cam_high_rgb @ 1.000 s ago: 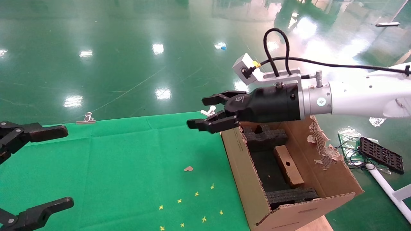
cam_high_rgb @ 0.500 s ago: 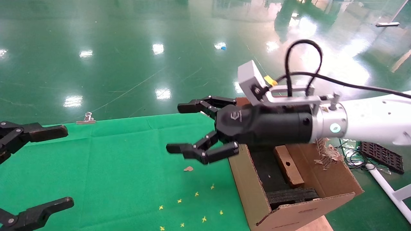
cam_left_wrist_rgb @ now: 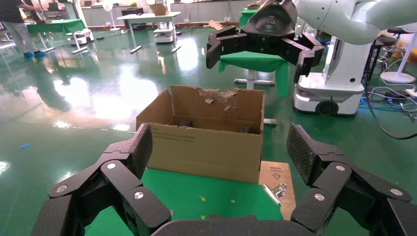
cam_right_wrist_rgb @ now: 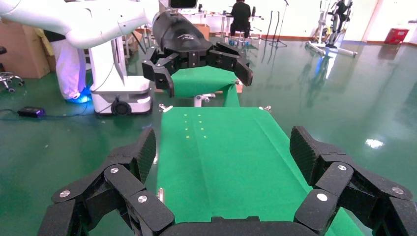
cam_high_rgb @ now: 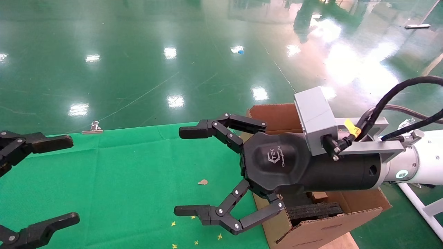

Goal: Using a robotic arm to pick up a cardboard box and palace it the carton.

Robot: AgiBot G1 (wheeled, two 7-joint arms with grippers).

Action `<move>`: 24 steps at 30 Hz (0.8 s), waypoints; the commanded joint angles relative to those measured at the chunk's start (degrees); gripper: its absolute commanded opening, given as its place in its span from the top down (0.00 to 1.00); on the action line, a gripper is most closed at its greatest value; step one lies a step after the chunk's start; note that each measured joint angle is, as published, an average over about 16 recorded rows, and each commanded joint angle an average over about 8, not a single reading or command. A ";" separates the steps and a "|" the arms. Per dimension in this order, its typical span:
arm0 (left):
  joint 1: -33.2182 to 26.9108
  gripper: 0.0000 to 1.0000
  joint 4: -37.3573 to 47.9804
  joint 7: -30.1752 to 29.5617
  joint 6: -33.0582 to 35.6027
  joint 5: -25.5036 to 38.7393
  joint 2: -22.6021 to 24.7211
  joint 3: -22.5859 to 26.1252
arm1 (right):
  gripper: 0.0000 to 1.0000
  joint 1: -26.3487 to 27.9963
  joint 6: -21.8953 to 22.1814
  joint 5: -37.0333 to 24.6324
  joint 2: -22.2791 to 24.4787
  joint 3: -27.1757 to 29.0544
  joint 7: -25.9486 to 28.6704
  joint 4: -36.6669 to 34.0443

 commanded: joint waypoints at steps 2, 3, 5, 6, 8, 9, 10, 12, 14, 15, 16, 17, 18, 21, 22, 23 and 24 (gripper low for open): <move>0.00 0.00 0.01 0.01 -0.01 -0.01 0.00 0.00 | 0.00 -1.49 -0.39 0.70 0.23 1.65 -0.51 1.33; 0.00 0.00 0.01 0.01 -0.01 -0.01 -0.01 0.00 | 0.00 -1.42 -0.38 0.69 0.23 1.57 -0.46 1.26; 0.00 0.00 0.01 0.01 -0.01 -0.01 -0.01 0.00 | 0.00 -1.16 -0.32 0.61 0.21 1.29 -0.37 1.01; 0.00 0.00 0.01 0.01 -0.01 -0.01 -0.01 0.00 | 0.00 -1.02 -0.29 0.56 0.20 1.13 -0.32 0.89; 0.00 0.00 0.01 0.00 -0.01 -0.01 -0.01 0.00 | 0.00 -0.76 -0.22 0.43 0.16 0.83 -0.25 0.66; 0.00 0.00 0.01 0.00 -0.01 -0.01 -0.01 0.00 | 0.00 -0.65 -0.20 0.37 0.14 0.70 -0.22 0.56; 0.00 0.00 0.01 0.00 -0.01 -0.01 -0.01 0.00 | 0.00 -0.54 -0.17 0.31 0.13 0.58 -0.20 0.46; 0.00 0.00 0.01 0.00 -0.01 -0.01 -0.01 0.00 | 0.00 -0.34 -0.11 0.21 0.09 0.35 -0.16 0.30; 0.00 0.00 0.01 0.00 -0.01 -0.01 -0.01 0.00 | 0.00 -0.17 -0.06 0.13 0.07 0.17 -0.12 0.16; 0.00 0.00 0.01 0.00 -0.01 -0.01 -0.01 0.00 | 0.00 -0.10 -0.03 0.10 0.05 0.10 -0.10 0.10; 0.00 0.00 0.01 0.00 -0.01 -0.01 -0.01 0.00 | 0.00 -0.03 -0.01 0.07 0.04 0.03 -0.08 0.05; 0.00 0.00 0.01 0.00 -0.01 -0.01 -0.01 0.00 | 0.00 0.03 0.01 0.04 0.03 -0.04 -0.06 0.00; 0.00 0.00 0.01 0.00 -0.01 -0.01 -0.01 0.00 | 0.00 0.08 0.02 0.00 0.02 -0.10 -0.05 -0.05; 0.00 0.00 0.01 0.00 -0.01 -0.01 -0.01 0.00 | 0.00 0.22 0.07 -0.10 0.00 -0.25 -0.01 -0.17; 0.00 0.00 0.01 0.00 -0.01 -0.01 -0.01 0.00 | 0.00 0.26 0.08 -0.13 0.00 -0.29 0.01 -0.20; 0.00 0.00 0.01 0.00 -0.01 -0.01 -0.01 0.00 | 0.00 0.29 0.09 -0.15 -0.01 -0.33 0.02 -0.23; 0.00 0.00 0.01 0.00 -0.01 -0.01 -0.01 0.00 | 0.00 0.33 0.10 -0.18 -0.01 -0.37 0.02 -0.26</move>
